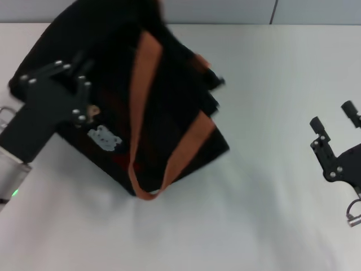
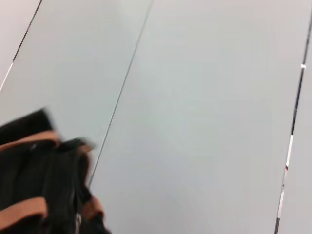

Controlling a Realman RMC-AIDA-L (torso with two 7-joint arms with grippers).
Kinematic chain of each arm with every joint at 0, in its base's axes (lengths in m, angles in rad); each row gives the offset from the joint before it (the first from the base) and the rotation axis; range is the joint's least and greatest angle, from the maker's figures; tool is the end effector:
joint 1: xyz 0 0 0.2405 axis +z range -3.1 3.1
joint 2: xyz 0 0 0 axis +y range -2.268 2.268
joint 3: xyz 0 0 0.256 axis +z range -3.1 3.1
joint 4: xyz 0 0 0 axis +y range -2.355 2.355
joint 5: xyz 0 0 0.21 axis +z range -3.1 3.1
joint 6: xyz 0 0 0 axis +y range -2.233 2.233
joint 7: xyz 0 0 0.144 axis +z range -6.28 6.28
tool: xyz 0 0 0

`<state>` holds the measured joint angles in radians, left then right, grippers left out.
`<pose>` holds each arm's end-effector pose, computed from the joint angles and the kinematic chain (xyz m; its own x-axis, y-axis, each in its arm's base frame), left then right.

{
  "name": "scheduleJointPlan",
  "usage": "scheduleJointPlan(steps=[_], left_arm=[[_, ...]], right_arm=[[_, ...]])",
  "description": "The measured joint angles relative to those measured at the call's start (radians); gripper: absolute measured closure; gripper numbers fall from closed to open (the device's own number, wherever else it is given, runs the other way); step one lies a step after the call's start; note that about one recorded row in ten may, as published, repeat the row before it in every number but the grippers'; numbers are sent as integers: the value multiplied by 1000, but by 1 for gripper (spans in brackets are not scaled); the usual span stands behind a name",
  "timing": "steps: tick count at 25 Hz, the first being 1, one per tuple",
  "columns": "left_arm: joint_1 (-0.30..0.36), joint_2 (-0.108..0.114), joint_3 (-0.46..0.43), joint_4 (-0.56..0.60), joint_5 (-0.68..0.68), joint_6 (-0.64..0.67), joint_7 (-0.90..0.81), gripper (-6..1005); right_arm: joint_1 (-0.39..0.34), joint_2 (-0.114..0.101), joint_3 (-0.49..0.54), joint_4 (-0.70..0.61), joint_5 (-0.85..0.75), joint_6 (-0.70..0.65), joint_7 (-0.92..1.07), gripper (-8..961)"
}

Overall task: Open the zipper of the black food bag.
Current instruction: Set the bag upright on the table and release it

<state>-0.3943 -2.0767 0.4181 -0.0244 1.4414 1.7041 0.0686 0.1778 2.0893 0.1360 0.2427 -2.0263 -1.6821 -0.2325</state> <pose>-0.2893 0.2665 -0.0155 0.7501 -0.4603 0.4749 0.2882 -0.4187 -0.8612 0.2982 0.1978 -0.0498 0.7742 0.3496 -0.5277 -0.4114 -0.3558 -0.8392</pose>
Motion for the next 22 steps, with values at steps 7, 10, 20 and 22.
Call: scheduleJointPlan(steps=[7,10,20,22], left_arm=[[47,-2,-29,-48,7,-106,-238,863],[24,-3,20,-109,10,-120,-232,861],[-55,-2,64,-139,61,-133,-263,857],[-51,-1,62,-124,61,-125,-267,855]], right_arm=[[33,0,-3,-9,-2,-4,73,381],[50,-1,-6,-8,-8,-5,118,349],[68,-6,-49,-105,-11,-110,349,315],[70,-6,-56,-136,-12,-136,411,315]])
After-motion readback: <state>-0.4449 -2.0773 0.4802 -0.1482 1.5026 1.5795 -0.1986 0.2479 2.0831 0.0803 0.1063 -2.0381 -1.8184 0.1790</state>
